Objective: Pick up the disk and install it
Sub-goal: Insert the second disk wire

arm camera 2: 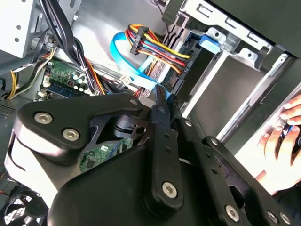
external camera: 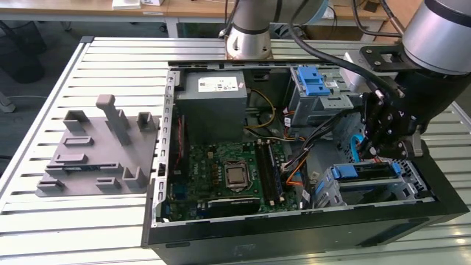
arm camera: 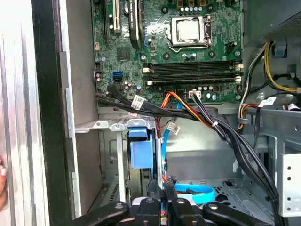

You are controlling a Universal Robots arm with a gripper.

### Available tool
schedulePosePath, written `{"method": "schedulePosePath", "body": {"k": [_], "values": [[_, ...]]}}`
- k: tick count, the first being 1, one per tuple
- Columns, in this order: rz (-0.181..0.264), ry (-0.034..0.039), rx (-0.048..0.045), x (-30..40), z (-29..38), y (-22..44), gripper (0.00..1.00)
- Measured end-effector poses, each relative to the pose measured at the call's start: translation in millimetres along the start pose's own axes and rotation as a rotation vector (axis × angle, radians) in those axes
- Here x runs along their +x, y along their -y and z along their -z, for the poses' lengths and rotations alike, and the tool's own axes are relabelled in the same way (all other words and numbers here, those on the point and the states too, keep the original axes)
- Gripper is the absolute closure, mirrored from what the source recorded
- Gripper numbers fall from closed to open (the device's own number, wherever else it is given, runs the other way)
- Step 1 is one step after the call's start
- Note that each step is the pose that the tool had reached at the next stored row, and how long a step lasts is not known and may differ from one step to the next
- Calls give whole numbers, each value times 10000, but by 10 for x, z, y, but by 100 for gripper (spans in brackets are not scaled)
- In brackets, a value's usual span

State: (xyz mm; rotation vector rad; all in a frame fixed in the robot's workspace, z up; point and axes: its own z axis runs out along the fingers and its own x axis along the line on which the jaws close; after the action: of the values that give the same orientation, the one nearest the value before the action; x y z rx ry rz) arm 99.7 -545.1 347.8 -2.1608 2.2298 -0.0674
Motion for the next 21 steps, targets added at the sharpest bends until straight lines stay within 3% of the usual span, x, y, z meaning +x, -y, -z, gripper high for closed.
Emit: {"method": "schedulePosePath", "body": {"k": [4, 6, 12, 21], "values": [[9, 1, 64, 8, -4, -42, 84], [11, 6, 157, 9, -4, -62, 84], [53, 28, 747, 11, -5, -114, 84], [54, 25, 777, 44, -65, -119, 84]]}}
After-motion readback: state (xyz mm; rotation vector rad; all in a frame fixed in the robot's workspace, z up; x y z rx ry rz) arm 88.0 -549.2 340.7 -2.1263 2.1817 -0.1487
